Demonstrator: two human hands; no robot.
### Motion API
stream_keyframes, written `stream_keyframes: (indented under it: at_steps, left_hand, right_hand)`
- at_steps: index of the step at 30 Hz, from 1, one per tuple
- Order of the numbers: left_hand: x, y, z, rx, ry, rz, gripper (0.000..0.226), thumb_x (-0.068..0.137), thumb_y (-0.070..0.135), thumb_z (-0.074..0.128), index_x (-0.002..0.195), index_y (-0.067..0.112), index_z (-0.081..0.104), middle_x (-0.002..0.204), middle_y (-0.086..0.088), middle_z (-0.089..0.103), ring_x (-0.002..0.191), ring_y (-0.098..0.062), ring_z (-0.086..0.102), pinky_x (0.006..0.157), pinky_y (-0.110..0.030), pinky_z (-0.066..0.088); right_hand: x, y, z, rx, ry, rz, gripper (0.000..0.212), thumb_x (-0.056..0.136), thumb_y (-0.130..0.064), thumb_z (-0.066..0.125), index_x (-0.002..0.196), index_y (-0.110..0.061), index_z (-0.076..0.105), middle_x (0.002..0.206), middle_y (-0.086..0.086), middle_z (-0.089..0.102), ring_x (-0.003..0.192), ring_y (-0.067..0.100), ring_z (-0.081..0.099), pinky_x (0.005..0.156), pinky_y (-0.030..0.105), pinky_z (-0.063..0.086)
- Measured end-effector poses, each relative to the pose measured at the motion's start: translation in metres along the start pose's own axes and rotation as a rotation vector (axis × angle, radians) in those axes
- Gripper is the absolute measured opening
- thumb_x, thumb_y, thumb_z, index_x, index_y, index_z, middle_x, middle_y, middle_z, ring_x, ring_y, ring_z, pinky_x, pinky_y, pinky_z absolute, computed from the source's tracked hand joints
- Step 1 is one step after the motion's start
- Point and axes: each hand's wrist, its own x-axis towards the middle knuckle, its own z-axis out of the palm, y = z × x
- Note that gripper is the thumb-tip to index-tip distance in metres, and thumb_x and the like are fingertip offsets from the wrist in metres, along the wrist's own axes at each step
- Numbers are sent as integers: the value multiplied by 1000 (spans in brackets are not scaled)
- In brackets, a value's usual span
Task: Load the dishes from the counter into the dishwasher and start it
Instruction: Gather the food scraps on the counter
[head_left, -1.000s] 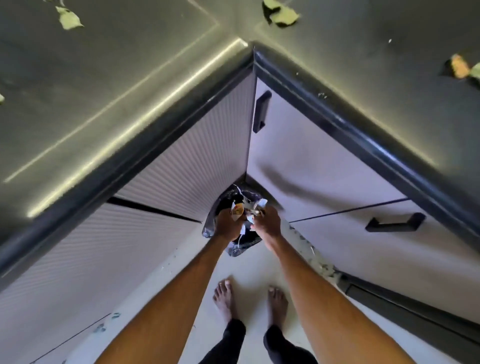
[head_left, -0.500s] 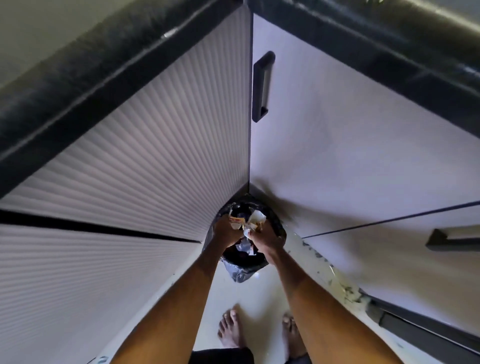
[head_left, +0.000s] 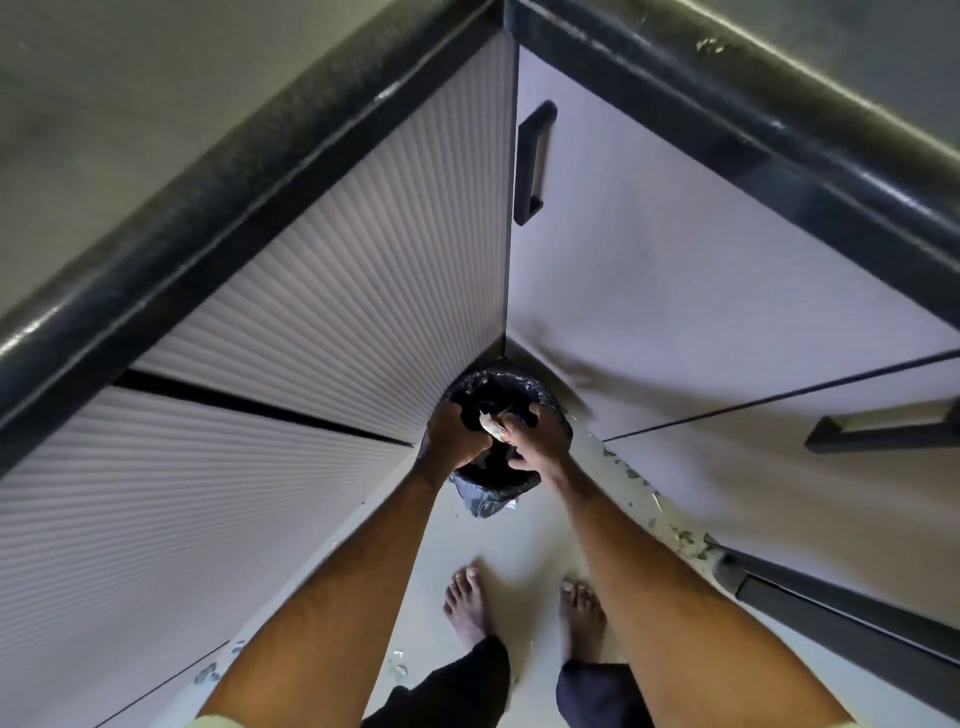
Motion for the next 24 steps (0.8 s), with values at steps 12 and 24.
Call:
stream_keyframes:
  at_steps: [12,24]
  left_hand:
    - [-79,17,-43,-23,32,64,13,83,18,67,96,14,66,108,-11,64,104,-23,61,96,-35,48]
    - [-283,104,-229,-137,206,557,34,90,12,54,124,17,56,116,1,64,103,-21,62,91,-37,50]
  right_hand:
    - [-106,-38,-17,104,68,-67,46,94,9,43,137,-1,52,121,18,57,106,26,60,88,43,58]
    - [-363,-200,-25,6,128,-503,29,86,5,51,91,-10,75,87,5,75,77,18,73,61,37,63]
